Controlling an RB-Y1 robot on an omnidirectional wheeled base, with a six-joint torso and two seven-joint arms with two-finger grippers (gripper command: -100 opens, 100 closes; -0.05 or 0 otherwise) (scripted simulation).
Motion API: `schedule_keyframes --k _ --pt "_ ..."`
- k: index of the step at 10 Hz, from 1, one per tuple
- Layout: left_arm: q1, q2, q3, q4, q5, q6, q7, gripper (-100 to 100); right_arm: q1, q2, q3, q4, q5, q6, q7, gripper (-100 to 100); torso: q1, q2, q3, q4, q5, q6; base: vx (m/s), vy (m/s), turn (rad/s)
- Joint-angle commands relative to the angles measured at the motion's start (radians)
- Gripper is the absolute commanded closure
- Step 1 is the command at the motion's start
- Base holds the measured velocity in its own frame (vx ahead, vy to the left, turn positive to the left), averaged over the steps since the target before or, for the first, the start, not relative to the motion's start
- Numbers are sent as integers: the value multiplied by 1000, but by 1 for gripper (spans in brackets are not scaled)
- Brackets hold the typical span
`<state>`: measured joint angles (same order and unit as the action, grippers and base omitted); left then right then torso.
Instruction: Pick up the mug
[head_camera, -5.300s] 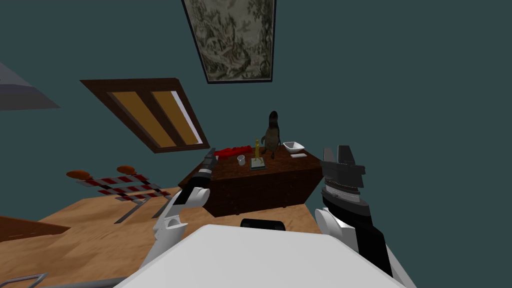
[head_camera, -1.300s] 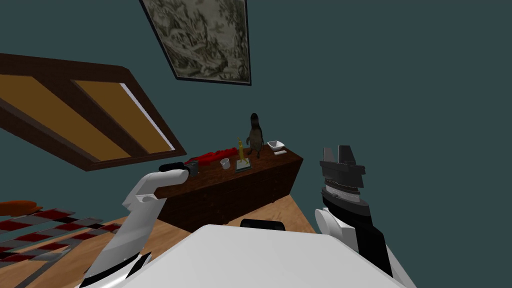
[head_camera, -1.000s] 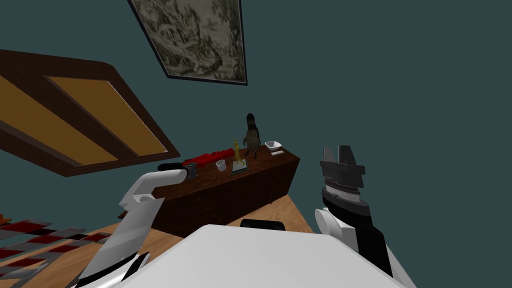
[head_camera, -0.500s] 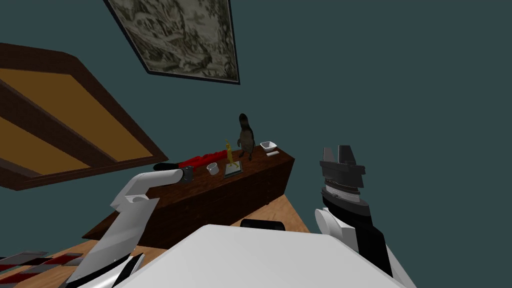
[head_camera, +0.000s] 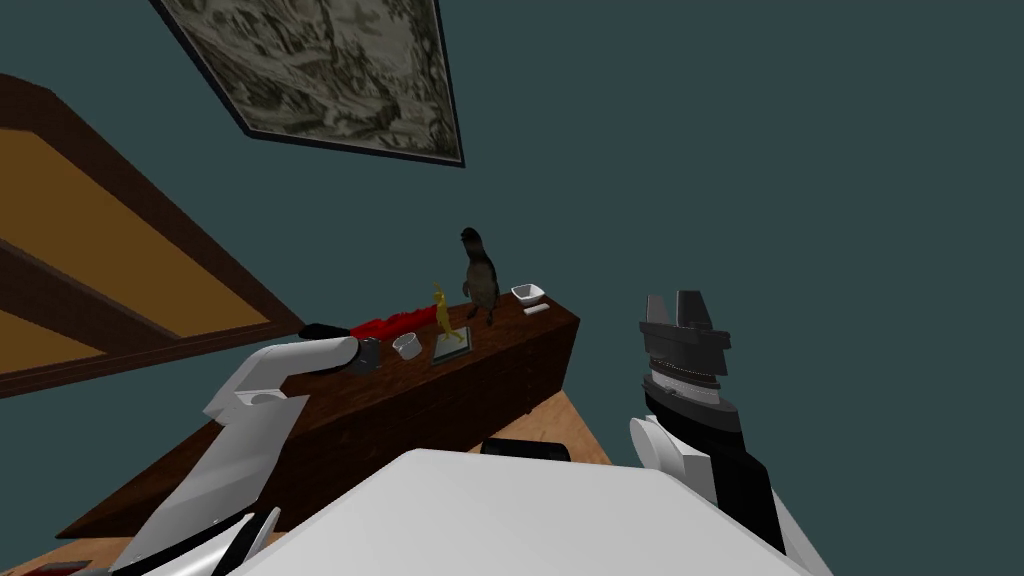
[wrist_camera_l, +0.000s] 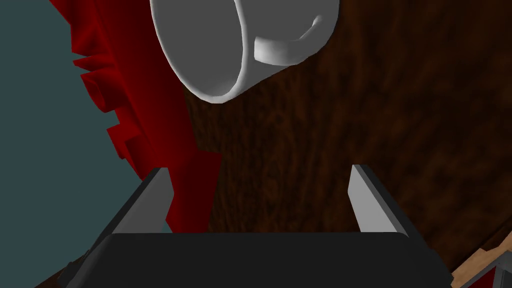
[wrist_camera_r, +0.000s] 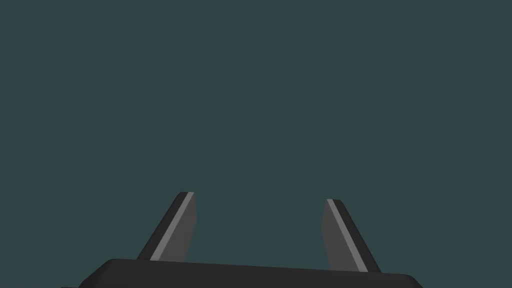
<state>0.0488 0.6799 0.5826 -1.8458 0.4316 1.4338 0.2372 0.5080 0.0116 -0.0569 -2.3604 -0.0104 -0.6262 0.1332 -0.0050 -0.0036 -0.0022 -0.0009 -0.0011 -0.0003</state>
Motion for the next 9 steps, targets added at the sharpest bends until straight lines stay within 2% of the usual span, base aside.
schedule_keyframes --k 1,5,6,7,8,9 --pt "0 14 10 14 14 49 20 -100 0 0 0 0 0 0 0 0 0 0 0 0 0 0 85 -80 -125" --pt "-1 44 30 34 41 135 52 -100 0 0 0 0 0 0 0 0 -1 0 0 0 0 0 68 -78 -82" --pt "0 40 28 30 38 123 47 -100 0 0 0 0 0 0 0 0 0 1 1 0 0 0 17 -19 -7" --pt "0 40 29 31 39 127 49 0 0 0 0 0 0 0 0 0 2 3 2 1 0 -1 0 0 0" --pt "-2 32 19 57 29 98 43 -100 0 0 0 0 0 0 0 0 4 4 2 1 1 -1 10 12 -6" --pt "-4 28 14 70 24 84 40 -100 0 0 0 0 0 0 0 0 5 4 2 1 1 -1 15 23 -11"
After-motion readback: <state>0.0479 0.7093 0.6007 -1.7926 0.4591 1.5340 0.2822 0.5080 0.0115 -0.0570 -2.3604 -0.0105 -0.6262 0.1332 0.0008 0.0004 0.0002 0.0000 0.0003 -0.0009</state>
